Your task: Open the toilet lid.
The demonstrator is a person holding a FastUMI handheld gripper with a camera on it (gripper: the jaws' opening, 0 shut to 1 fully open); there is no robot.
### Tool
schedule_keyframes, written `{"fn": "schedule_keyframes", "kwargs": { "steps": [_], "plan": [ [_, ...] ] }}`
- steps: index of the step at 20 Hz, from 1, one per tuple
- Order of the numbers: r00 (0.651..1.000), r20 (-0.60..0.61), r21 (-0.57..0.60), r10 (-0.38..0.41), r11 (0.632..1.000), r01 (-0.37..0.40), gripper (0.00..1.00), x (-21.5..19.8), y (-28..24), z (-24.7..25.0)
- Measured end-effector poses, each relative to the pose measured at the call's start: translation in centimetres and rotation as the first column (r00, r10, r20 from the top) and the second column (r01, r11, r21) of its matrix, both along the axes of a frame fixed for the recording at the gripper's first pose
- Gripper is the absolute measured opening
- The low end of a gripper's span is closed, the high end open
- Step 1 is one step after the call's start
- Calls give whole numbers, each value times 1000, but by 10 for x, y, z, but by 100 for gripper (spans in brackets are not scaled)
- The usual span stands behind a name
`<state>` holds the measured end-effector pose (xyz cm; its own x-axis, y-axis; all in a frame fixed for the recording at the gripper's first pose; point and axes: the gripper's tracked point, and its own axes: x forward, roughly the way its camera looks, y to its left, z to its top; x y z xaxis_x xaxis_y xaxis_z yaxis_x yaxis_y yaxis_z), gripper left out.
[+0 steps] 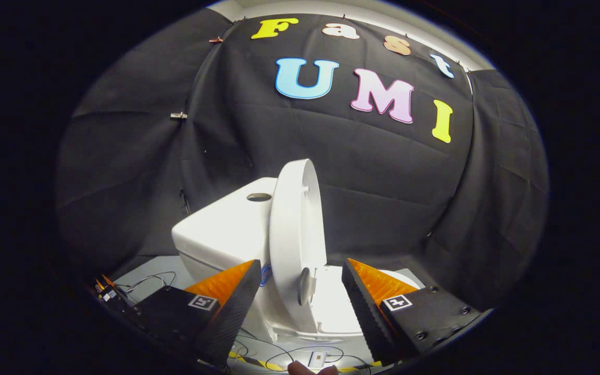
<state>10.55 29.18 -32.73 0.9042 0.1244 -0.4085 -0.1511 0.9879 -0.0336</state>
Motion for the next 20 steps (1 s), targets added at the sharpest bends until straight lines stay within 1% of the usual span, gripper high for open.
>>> {"fn": "schedule_keyframes", "kwargs": {
  "steps": [3,8,11,20],
  "plan": [
    [1000,23,39,-8,999,8,99,-2,-14,26],
    [997,71,61,-15,998,10,99,-4,-40,71],
    [995,98,95,-22,995,12,99,-9,-56,98],
    [979,188,119,-73,992,52,99,-27,-134,172]
  ]
}}
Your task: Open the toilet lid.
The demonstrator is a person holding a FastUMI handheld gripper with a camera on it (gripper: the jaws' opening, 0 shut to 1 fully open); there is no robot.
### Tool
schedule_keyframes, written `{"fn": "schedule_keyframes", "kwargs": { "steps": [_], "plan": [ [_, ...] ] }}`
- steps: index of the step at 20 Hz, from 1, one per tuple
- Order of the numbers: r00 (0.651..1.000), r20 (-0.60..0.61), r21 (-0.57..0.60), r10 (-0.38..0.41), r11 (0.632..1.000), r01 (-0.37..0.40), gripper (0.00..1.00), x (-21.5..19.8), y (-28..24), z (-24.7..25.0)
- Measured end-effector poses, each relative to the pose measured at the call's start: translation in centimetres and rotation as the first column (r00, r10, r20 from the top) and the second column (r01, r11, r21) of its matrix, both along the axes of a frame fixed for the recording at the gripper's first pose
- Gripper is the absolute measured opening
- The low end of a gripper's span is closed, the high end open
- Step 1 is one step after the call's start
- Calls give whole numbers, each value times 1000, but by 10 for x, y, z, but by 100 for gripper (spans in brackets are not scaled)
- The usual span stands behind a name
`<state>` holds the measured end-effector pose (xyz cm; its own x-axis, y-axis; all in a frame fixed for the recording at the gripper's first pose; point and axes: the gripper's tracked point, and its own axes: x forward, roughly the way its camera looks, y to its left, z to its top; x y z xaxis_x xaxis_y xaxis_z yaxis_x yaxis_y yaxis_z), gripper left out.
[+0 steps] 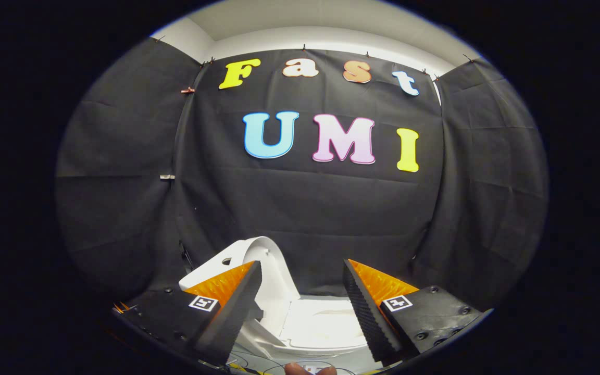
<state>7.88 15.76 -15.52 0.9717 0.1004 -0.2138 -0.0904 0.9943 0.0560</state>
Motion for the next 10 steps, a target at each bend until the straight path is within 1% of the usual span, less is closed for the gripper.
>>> {"fn": "schedule_keyframes", "kwargs": {
  "steps": [6,10],
  "plan": [
    [994,95,-3,-45,999,45,99,-27,-54,51],
    [991,105,-1,-76,997,77,99,-41,-82,61]
  ]
}}
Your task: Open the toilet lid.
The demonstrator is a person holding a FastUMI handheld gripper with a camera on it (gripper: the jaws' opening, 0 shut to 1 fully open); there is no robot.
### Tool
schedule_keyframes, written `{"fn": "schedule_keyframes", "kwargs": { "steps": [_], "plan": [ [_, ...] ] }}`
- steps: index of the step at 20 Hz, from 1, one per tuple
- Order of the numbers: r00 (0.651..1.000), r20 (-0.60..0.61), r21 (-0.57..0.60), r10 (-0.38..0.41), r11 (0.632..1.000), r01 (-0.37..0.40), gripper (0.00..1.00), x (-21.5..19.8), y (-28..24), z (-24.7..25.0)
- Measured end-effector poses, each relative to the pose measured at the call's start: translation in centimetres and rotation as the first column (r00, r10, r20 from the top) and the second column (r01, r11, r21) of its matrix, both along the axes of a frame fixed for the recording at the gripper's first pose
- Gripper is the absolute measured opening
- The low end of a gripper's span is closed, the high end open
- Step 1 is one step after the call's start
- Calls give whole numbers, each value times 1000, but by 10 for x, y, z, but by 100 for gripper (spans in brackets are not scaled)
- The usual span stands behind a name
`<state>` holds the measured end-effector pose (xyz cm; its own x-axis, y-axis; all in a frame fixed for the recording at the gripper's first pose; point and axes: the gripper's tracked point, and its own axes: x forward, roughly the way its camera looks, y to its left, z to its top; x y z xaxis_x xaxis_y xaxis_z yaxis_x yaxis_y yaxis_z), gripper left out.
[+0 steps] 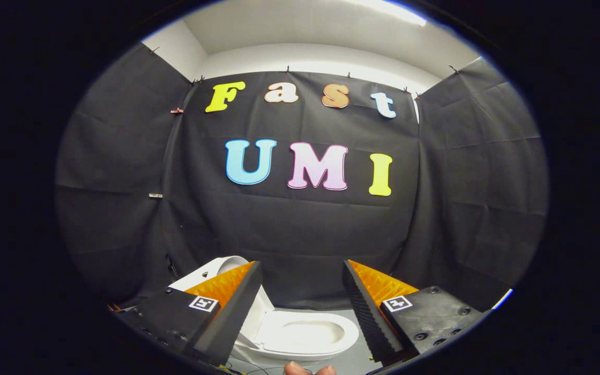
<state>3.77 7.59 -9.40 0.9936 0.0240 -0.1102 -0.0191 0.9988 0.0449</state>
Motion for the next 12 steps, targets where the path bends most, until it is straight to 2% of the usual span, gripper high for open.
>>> {"fn": "schedule_keyframes", "kwargs": {
  "steps": [7,12],
  "plan": [
    [995,0,37,-97,995,97,99,-6,-47,-9],
    [992,4,28,-126,992,126,99,-3,-59,-12]
  ]
}}
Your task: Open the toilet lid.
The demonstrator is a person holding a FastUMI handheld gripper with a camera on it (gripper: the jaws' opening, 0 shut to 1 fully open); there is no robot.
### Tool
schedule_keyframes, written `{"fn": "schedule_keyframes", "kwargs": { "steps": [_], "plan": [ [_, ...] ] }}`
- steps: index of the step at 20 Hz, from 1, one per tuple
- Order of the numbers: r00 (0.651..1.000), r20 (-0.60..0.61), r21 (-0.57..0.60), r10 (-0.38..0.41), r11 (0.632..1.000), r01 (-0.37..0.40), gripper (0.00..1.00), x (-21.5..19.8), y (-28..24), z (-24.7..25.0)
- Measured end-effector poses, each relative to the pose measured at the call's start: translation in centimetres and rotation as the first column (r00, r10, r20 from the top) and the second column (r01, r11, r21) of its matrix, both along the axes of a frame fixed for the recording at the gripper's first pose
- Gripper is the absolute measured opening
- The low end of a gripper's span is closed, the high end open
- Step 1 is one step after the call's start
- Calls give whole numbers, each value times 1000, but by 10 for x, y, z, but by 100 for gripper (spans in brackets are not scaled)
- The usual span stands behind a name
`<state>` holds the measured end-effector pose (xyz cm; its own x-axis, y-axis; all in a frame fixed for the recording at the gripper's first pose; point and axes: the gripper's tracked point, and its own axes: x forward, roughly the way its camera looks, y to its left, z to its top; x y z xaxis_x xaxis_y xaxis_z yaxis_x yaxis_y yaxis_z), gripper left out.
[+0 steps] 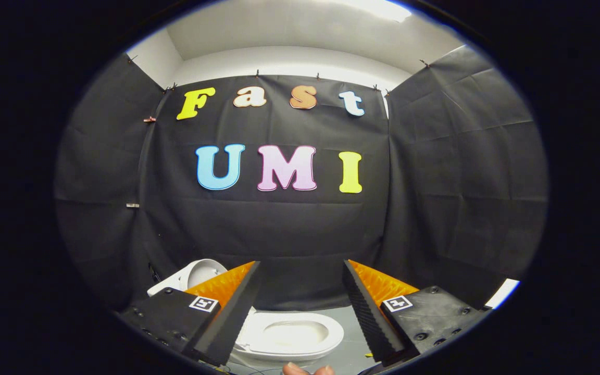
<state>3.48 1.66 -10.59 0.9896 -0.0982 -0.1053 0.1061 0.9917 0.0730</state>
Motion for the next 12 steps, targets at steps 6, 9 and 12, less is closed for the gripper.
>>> {"fn": "schedule_keyframes", "kwargs": {
  "steps": [6,9,12],
  "plan": [
    [1000,-5,-52,-9,999,9,99,-1,-1,-6],
    [1000,6,-55,-20,998,20,99,1,-1,-3],
    [999,15,-54,-29,998,30,99,0,-2,-1]
  ]
}}
